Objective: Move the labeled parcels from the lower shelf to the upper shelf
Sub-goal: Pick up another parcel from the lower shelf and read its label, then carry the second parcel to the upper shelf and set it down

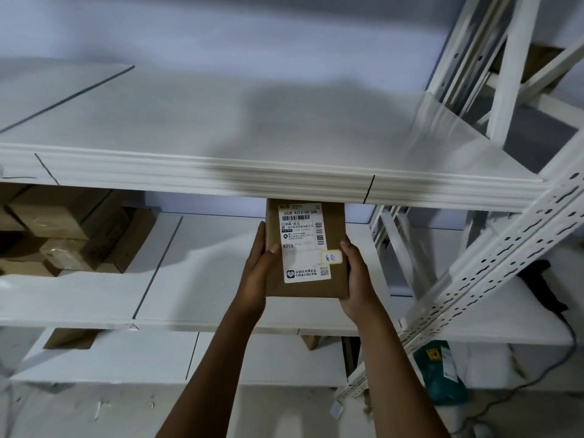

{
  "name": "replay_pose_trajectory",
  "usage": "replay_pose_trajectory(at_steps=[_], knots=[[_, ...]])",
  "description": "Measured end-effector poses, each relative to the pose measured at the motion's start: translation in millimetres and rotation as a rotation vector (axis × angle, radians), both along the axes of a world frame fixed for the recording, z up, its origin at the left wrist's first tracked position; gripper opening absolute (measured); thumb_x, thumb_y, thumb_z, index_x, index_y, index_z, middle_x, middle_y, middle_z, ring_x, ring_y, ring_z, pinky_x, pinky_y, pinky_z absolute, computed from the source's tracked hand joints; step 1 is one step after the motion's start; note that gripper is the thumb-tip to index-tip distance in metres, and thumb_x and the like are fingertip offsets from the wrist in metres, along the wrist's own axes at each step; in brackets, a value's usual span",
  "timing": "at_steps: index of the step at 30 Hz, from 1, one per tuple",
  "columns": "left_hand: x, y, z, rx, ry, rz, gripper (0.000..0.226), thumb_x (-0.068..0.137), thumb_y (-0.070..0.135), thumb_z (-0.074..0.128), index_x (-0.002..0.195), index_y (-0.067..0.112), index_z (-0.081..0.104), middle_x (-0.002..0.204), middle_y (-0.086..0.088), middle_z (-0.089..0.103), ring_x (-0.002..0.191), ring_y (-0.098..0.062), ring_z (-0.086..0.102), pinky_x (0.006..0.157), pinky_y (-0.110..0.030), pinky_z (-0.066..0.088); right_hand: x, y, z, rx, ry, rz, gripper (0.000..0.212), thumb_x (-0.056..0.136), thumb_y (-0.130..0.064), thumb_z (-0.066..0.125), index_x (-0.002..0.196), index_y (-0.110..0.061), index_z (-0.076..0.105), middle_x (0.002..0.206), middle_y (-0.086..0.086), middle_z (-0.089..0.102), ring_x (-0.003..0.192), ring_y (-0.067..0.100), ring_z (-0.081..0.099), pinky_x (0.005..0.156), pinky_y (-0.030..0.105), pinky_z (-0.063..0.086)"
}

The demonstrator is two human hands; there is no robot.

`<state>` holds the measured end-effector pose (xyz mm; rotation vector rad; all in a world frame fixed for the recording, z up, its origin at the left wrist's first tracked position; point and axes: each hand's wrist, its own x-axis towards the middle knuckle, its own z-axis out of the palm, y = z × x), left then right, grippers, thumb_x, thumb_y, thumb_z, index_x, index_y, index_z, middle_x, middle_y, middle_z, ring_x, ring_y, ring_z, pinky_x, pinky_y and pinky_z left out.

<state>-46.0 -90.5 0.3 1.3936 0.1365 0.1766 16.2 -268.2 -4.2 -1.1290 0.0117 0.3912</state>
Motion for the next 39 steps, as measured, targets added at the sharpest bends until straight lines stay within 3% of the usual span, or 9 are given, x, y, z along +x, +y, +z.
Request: replay_pose_trajectory(at_steps=[3, 7, 16, 20, 25, 28, 31, 33, 39], knots=[[-3, 9, -6, -0.029, -0.014, -0.003, 0.069, 0.102, 0.04, 0.051, 0.166, 0.031, 0.027, 0.158, -0.001, 0.056, 0.135, -0.026, 0.065, 0.107, -0.052, 0.056, -7, 9, -4, 0.045, 0.012, -0.032, 0.035, 0.105, -0.041, 0.045, 0.116, -0.041, 0.078, 0.115, 0.0, 0.082, 0.102, 0.021, 0.079, 0.072, 0.037, 0.065], [-9, 24, -13, -0.098, 0.022, -0.067, 0.068, 0.103, 0.046, 0.053, 0.158, 0.056, 0.014, 0.144, 0.021, 0.056, 0.114, -0.002, 0.075, 0.083, -0.023, 0.063, -15, 22, -7, 0.079, 0.021, -0.102, 0.045, 0.107, -0.041, 0.044, 0.15, -0.031, 0.053, 0.131, 0.004, 0.075, 0.108, 0.025, 0.077, 0.073, 0.039, 0.066], [-26, 53, -7, -0.113, -0.012, -0.134, 0.062, 0.099, 0.042, 0.05, 0.159, 0.041, 0.037, 0.152, 0.005, 0.063, 0.135, -0.024, 0.065, 0.111, -0.048, 0.054, -45, 52, -6, 0.032, -0.022, -0.204, 0.052, 0.105, -0.048, 0.045, 0.153, -0.029, 0.051, 0.135, 0.007, 0.073, 0.11, 0.025, 0.077, 0.072, 0.036, 0.065], [-43, 57, 9, -0.131, -0.012, -0.093, 0.082, 0.093, 0.044, 0.052, 0.167, 0.031, 0.021, 0.172, -0.007, 0.035, 0.15, -0.033, 0.048, 0.122, -0.059, 0.039, -67, 61, 11, 0.046, -0.049, -0.199, 0.043, 0.106, -0.046, 0.046, 0.142, -0.029, 0.062, 0.125, 0.005, 0.078, 0.109, 0.028, 0.077, 0.075, 0.039, 0.065], [-71, 71, 21, -0.131, -0.09, -0.034, 0.077, 0.092, 0.042, 0.053, 0.164, 0.033, 0.029, 0.159, -0.009, 0.053, 0.135, -0.034, 0.062, 0.112, -0.055, 0.051, -88, 78, 37, 0.035, -0.111, -0.181, 0.043, 0.107, -0.042, 0.045, 0.147, -0.033, 0.057, 0.131, 0.004, 0.075, 0.116, 0.028, 0.074, 0.081, 0.039, 0.065], [-94, 75, 38, -0.164, -0.094, -0.005, 0.084, 0.089, 0.041, 0.055, 0.167, 0.03, 0.024, 0.156, -0.007, 0.056, 0.129, -0.029, 0.066, 0.1, -0.04, 0.059, -108, 87, 57, 0.009, -0.106, -0.134, 0.035, 0.106, -0.043, 0.046, 0.116, -0.038, 0.079, 0.114, 0.002, 0.082, 0.098, 0.022, 0.08, 0.069, 0.034, 0.065], [-122, 78, 54, -0.114, -0.148, 0.012, 0.051, 0.093, 0.036, 0.052, 0.145, 0.036, 0.052, 0.132, 0.004, 0.074, 0.117, -0.024, 0.073, 0.089, -0.035, 0.063, -132, 94, 68, 0.004, -0.095, -0.087, 0.042, 0.105, -0.047, 0.045, 0.1, -0.035, 0.085, 0.106, 0.005, 0.084, 0.09, 0.024, 0.082, 0.063, 0.033, 0.064], [-142, 81, 58, -0.093, -0.171, 0.008, 0.041, 0.096, 0.035, 0.05, 0.135, 0.04, 0.058, 0.123, 0.008, 0.078, 0.108, -0.019, 0.077, 0.083, -0.032, 0.064, -148, 97, 71, 0.0, -0.101, -0.084, 0.04, 0.105, -0.047, 0.045, 0.107, -0.032, 0.083, 0.108, 0.006, 0.083, 0.091, 0.024, 0.082, 0.063, 0.033, 0.064], [-211, 97, 67, -0.11, -0.156, 0.071, 0.067, 0.093, 0.036, 0.052, 0.159, 0.026, 0.041, 0.144, -0.008, 0.068, 0.12, -0.032, 0.073, 0.092, -0.043, 0.063, -208, 113, 81, 0.046, -0.152, -0.015, 0.043, 0.106, -0.045, 0.044, 0.135, -0.026, 0.068, 0.123, 0.006, 0.079, 0.104, 0.025, 0.079, 0.071, 0.034, 0.064]])
